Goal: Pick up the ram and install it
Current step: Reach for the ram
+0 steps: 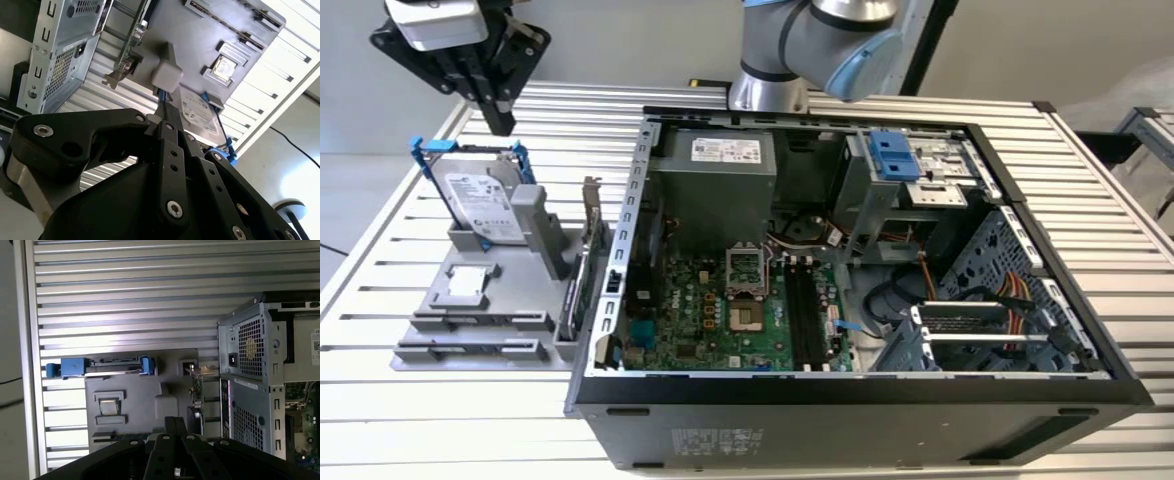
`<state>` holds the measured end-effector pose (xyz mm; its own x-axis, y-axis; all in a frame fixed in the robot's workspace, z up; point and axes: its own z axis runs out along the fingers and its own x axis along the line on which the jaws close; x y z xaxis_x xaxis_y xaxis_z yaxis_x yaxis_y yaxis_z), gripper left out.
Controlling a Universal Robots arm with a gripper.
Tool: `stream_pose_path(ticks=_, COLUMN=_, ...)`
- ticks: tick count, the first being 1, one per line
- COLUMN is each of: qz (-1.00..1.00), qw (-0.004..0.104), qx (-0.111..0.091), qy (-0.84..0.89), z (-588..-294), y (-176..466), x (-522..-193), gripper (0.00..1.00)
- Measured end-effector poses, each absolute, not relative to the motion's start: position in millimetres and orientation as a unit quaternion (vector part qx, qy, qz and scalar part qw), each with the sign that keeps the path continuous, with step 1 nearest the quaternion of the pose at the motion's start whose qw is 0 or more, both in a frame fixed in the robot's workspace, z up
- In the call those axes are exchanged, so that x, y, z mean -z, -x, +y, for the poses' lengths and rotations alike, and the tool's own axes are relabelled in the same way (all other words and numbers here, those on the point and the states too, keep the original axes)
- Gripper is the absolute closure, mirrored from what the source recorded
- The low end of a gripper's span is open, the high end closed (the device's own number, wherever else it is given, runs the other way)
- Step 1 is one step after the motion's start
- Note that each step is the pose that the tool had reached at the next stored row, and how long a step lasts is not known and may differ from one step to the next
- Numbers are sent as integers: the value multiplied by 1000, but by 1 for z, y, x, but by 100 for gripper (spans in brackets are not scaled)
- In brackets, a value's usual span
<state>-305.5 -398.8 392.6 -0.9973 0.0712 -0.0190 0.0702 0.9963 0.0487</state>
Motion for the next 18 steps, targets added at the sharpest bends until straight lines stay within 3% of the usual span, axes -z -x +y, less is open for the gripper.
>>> stream_pose_path(ticks=18, qz=999, qw=10, qx=-24, qy=-35, z=-399, y=319, x=-393, gripper=100)
